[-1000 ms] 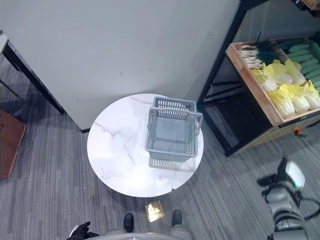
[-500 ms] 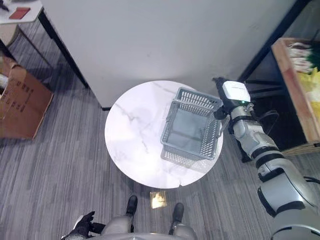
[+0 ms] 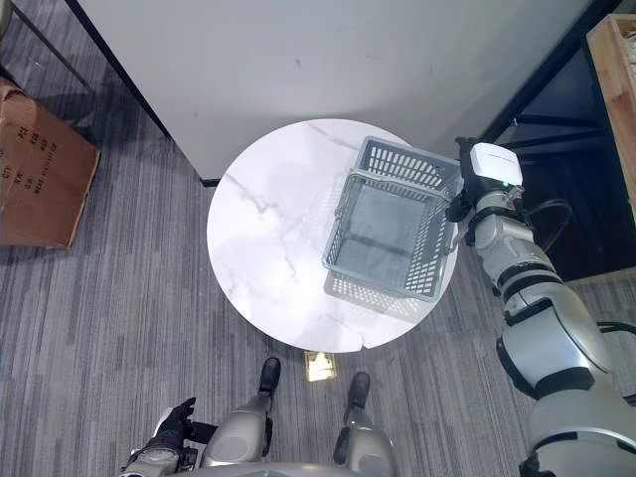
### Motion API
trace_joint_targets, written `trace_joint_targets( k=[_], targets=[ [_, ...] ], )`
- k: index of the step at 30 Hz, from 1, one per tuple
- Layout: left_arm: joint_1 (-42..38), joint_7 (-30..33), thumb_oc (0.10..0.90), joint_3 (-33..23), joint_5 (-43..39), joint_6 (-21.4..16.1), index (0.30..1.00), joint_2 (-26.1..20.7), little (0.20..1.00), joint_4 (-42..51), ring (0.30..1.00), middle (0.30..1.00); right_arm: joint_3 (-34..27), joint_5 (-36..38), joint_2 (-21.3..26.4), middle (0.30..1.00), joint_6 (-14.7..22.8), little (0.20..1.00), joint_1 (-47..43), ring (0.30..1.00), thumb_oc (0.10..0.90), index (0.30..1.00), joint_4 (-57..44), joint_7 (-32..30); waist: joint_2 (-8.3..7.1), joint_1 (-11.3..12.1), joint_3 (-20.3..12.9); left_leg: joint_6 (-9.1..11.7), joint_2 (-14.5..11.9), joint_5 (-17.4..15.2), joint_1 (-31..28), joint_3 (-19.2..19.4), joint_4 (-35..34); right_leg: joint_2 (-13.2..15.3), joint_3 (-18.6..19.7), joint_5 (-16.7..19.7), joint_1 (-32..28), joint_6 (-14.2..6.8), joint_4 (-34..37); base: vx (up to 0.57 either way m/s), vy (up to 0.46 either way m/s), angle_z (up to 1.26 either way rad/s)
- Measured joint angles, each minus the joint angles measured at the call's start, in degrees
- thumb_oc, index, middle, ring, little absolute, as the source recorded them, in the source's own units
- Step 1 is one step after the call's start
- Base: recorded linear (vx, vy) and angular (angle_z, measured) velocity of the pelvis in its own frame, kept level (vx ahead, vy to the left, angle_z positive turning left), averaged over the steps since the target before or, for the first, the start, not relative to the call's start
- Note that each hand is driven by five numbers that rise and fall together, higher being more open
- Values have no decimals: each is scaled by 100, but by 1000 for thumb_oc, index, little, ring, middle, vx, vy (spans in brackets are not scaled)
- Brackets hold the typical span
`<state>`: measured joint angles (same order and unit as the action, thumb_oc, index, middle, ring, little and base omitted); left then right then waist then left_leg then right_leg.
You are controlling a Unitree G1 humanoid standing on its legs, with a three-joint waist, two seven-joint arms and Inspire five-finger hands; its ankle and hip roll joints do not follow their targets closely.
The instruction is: Get the vegetables into the basket
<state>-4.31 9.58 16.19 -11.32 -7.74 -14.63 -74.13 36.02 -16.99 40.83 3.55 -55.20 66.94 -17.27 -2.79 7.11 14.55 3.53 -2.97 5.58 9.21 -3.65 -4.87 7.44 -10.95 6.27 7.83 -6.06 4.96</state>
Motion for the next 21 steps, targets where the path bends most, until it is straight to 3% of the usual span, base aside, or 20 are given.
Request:
trace_joint_targets(
  k=[1, 2, 9, 16, 18, 21],
  targets=[
    [-2, 14, 900, 15, -3, 1, 1000, -1, 1000, 0, 1000, 1000, 0, 3, -86, 1000, -17, 1000, -5, 1000, 900, 1000, 97, 0, 1, 2, 1, 3, -2, 2, 4, -19, 0, -6, -9, -1, 1, 2, 0, 13, -25, 10],
    [-4, 21, 900, 17, -2, -2, 1000, 0, 1000, 5, 1000, 1000, 0, 5, -155, 300, -17, 300, -5, 300, 400, 300, 156, 1, 1, 4, 1, 3, -4, 3, 6, -23, 0, -9, -11, -2, 1, 3, 0, 0, 0, 0],
    [-35, 59, 900, 133, -1, -5, 1000, 6, 1000, 5, 1000, 1000, 51, 1, -620, 300, 2, 300, -9, 300, 400, 300, 377, 67, 9, 10, 5, 5, -1, 5, -2, -27, 6, -5, -21, -2, -15, 3, 0, 0, 0, 0],
    [-29, 56, 900, 152, 10, 48, 1000, 6, 1000, -25, 1000, 1000, 36, 5, -628, 300, -34, 300, -2, 300, 400, 300, 374, 125, 8, -12, 5, 6, 4, 5, -180, -42, 6, 2, -34, -2, -204, 3, 0, -1, 6, 1],
    [-22, 56, 900, 118, 14, 69, 1000, 6, 1000, -39, 1000, 1000, 35, 4, -592, 300, -78, 300, 16, 300, 400, 300, 15, 139, 4, -53, 2, 6, 0, 5, -234, -36, 6, -1, -17, -1, -248, 5, -1, 5, 21, -4],
    [8, 32, 900, -29, 33, 110, 1000, 10, 1000, -51, 1000, 1000, 104, -112, -138, 300, -125, 300, 449, 300, 400, 300, -1639, 282, -11, -126, -2, 6, -4, 5, -309, -22, 0, -1, -3, 4, -319, 10, -2, 6, 39, -2]
  ],
)
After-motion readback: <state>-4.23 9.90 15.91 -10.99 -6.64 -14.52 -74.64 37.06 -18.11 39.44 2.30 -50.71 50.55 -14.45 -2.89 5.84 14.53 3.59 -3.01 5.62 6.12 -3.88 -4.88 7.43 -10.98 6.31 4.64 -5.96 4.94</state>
